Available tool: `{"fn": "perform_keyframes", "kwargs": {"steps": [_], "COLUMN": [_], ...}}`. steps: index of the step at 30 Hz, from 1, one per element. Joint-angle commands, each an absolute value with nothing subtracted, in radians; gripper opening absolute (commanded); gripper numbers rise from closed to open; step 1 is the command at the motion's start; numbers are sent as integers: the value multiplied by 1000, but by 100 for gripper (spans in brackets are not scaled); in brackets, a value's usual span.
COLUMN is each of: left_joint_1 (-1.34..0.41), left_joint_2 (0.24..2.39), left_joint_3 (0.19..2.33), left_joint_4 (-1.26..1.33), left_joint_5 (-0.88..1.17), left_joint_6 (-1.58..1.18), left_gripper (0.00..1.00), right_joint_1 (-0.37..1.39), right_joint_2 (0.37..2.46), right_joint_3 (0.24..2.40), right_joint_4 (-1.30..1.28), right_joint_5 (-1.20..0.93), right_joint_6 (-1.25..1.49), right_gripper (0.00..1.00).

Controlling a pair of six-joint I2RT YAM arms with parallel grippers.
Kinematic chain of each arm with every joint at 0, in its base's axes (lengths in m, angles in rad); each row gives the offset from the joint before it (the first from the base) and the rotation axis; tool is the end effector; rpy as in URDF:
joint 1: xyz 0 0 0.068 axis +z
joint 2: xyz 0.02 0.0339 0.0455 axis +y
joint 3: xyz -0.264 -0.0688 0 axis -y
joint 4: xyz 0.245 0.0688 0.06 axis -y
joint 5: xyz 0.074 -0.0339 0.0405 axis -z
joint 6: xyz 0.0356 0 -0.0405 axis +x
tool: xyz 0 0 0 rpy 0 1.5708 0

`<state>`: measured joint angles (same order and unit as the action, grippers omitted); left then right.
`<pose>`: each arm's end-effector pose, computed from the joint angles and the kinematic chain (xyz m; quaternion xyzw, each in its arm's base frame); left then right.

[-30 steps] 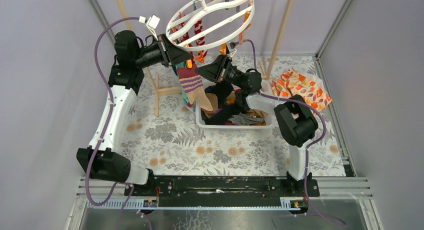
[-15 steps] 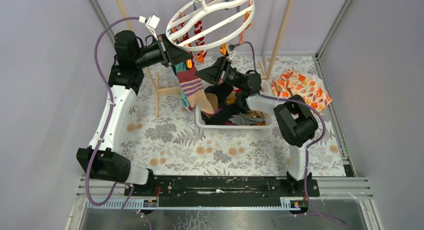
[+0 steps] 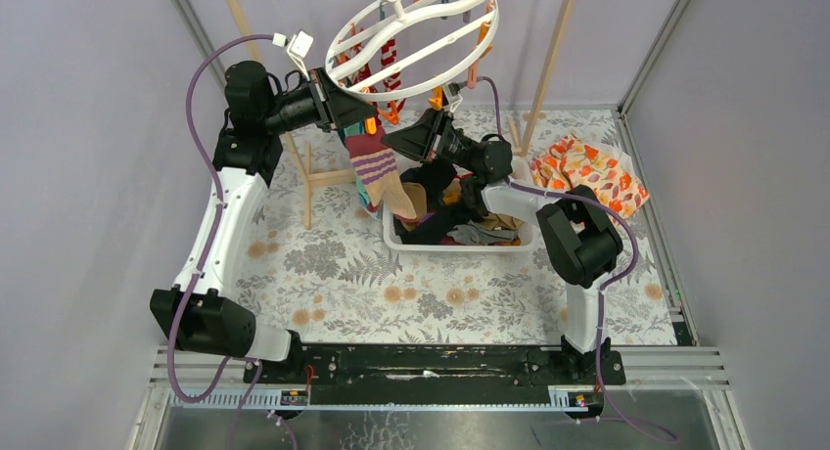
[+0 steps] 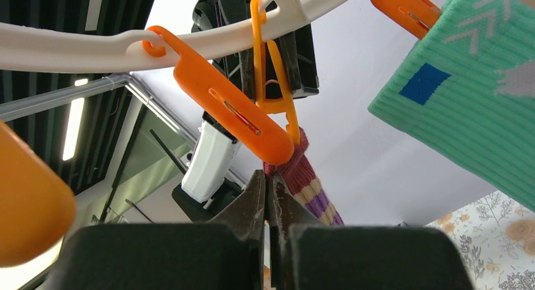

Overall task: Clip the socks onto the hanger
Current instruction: Clamp the sock onto the hanger.

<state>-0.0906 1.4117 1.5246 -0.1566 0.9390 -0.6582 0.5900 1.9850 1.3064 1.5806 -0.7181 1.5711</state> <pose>0.3059 -0.0566 0.4572 0.1200 0.7061 -0.5297 0.4544 0.3336 0.2515 0.3272 -0.1480 0.4274 0.8345 0.3147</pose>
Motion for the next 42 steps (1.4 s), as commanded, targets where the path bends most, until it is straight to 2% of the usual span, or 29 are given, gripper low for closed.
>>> {"fn": "perform_keyframes", "kwargs": {"steps": [1, 15, 42], "left_joint_1": [-87, -86, -87], "left_joint_2": [1385, 1376, 1366], "left_joint_3": [1515, 1514, 1496], "left_joint_4": [-113, -94, -94], "left_joint_5": [983, 1008, 999], "left_joint_6": [-670, -684, -643], "left_gripper": [0, 0, 0], "right_joint_1": [585, 558, 562], "right_joint_2": [1948, 1933, 1902], "right_joint_3": [1359, 1299, 1317], "right_joint_4": [1714, 1713, 1715], "right_joint_5": [-699, -619, -593], "right_joint_6": [1569, 1548, 1545], "right_gripper": [0, 0, 0]}}
